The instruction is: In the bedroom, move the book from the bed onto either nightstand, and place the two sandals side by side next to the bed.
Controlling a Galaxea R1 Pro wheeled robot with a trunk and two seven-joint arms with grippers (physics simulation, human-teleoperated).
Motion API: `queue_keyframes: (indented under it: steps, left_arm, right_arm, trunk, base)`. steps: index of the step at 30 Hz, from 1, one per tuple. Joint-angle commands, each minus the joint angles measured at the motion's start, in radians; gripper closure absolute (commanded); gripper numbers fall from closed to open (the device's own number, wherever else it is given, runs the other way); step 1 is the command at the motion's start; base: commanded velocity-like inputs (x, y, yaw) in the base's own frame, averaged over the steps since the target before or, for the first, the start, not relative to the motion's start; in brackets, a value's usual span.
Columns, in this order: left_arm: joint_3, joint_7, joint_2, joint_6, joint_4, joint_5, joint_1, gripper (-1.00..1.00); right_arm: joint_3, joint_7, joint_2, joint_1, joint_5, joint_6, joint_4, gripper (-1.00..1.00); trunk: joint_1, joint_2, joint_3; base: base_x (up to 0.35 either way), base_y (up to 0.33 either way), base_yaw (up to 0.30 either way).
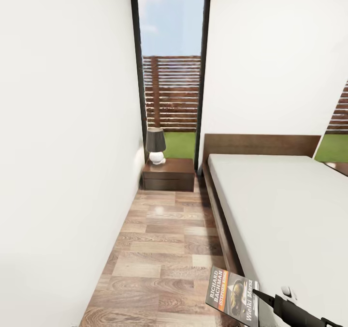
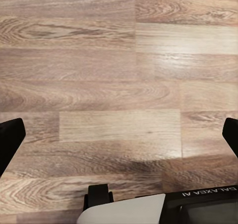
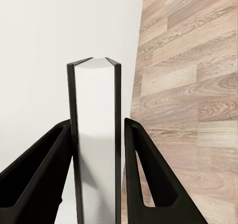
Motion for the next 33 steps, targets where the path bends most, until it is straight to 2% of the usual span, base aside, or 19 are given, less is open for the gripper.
queue_keyframes:
  steps: [1,13,23,33]
  left_arm:
    - [-0.008,-0.004,0.0,-0.002,0.0,0.011,-0.001,-1.0]
    - [-0.008,-0.004,0.0,-0.002,0.0,0.011,-0.001,-1.0]
    - [-0.008,-0.004,0.0,-0.002,0.0,0.011,-0.001,-1.0]
    - [-0.008,-0.004,-0.001,-0.002,0.001,0.01,-0.001,-1.0]
  right_arm:
    - [0.0,0.005,0.0,-0.002,-0.005,0.008,0.003,1.0]
    - [0.0,0.005,0.0,-0.002,-0.005,0.008,0.003,1.0]
    - [0.0,0.005,0.0,-0.002,-0.005,0.008,0.003,1.0]
    - [0.0,0.004,0.0,-0.002,-0.005,0.008,0.003,1.0]
  trunk:
    - [0.0,-0.001,-0.003]
    - [0.0,-0.001,-0.014]
    - [0.0,-0.001,-0.014]
    - [0.0,-0.001,-0.014]
  base:
    - [0.0,0.0,0.0]
    - [0.031,0.01,0.0]
    - [0.289,0.108,0.0]
    - [0.329,0.012,0.0]
